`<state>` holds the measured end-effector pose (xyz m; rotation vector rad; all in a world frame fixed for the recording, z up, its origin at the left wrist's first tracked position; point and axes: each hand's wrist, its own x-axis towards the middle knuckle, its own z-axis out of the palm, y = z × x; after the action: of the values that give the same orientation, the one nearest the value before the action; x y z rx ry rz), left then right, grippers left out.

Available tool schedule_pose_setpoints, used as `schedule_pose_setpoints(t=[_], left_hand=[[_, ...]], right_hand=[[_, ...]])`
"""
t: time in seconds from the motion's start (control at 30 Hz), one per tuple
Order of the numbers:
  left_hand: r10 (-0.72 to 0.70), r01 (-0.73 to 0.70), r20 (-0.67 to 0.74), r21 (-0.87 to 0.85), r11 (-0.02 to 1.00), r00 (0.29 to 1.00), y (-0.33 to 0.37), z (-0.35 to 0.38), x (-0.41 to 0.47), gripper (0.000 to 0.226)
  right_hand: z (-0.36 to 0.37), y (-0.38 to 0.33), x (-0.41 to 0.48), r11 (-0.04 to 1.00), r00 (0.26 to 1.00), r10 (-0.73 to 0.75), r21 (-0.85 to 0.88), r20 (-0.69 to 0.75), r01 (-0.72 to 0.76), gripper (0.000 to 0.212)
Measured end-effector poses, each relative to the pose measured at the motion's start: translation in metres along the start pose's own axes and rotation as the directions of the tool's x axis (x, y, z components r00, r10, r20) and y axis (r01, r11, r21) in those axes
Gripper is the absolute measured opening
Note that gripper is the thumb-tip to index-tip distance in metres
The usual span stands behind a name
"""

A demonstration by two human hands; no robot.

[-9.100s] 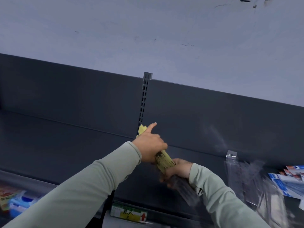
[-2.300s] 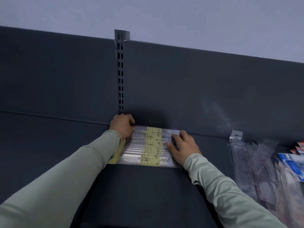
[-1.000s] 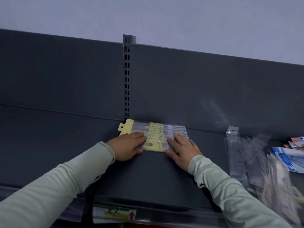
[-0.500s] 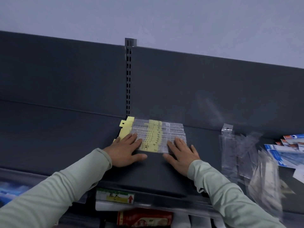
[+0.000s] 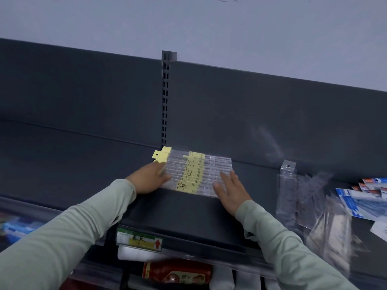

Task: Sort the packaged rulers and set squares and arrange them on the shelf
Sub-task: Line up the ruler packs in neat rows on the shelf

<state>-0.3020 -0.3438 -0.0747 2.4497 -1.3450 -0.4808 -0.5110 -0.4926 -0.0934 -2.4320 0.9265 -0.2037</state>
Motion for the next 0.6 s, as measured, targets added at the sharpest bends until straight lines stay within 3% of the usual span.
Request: schedule_pose_setpoints(t=[0.13, 0.3, 0.43, 0.6], left_hand=[[-0.132, 0.120, -0.075, -0.142, 0.983, 0.988, -0.003, -0.014, 0.016, 0.060], [-0.266, 0.246, -0.051, -0.247, 0.937, 0.963, -0.013, -0.024, 0.044, 0.075], [-0.260, 0.230, -0.064, -0.300, 0.926, 0.964, -0.019, -0.023, 0.060, 0.074], [-0.230, 0.153, -0.127, -0.438, 0.886, 0.965, -0.023, -0.016, 0.069, 0.069]], right_hand=[[-0.006, 0.005, 0.030, 0.968, 0.991, 0.114, 0.233, -0.076, -0.094, 0.059], [-0.004, 0.010, 0.057, 0.946, 0.973, 0.220, 0.259, -0.072, -0.195, 0.059], [-0.005, 0.009, 0.065, 0.940, 0.964, 0.261, 0.238, -0.048, -0.242, 0.058], [-0.003, 0.010, 0.070, 0.926, 0.963, 0.247, 0.319, -0.109, -0.201, 0.060]])
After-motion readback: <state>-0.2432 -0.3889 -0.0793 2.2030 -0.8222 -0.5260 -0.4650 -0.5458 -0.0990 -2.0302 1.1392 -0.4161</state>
